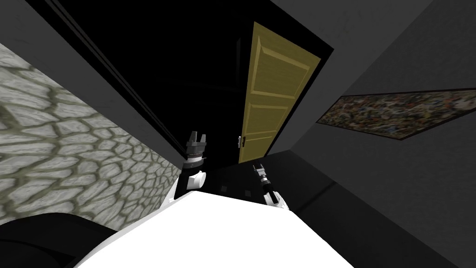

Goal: Pull the door open

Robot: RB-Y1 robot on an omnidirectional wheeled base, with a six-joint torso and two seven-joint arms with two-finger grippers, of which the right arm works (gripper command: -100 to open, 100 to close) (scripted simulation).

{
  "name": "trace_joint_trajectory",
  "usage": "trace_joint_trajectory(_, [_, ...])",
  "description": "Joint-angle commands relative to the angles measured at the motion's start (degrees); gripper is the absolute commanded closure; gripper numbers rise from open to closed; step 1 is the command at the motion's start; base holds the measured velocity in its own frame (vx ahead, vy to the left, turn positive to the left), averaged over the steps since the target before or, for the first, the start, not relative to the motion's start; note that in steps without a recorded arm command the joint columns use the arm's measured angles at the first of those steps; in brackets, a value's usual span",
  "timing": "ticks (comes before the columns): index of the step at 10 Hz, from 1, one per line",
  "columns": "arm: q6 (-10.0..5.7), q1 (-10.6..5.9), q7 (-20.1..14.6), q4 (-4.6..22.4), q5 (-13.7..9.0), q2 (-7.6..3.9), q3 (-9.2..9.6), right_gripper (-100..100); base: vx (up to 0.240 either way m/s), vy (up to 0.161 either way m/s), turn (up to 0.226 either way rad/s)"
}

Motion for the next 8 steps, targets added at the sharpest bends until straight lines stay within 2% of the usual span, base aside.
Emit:
trace_joint_trajectory(1, [0.77, 1.17, 0.9, 0.2, -0.4, -0.35, -1.76, -100, -0.145, -0.014, 0.061])
trace_joint_trajectory(4, [1.2, 2.4, 2.2, 1.3, -1.0, -0.97, -4.58, -100, -0.083, -0.017, 0.056])
trace_joint_trajectory(8, [1.89, 3.82, 4.6, 3.2, -2.0, -1.32, -9.17, -100, -0.022, -0.01, 0.08])
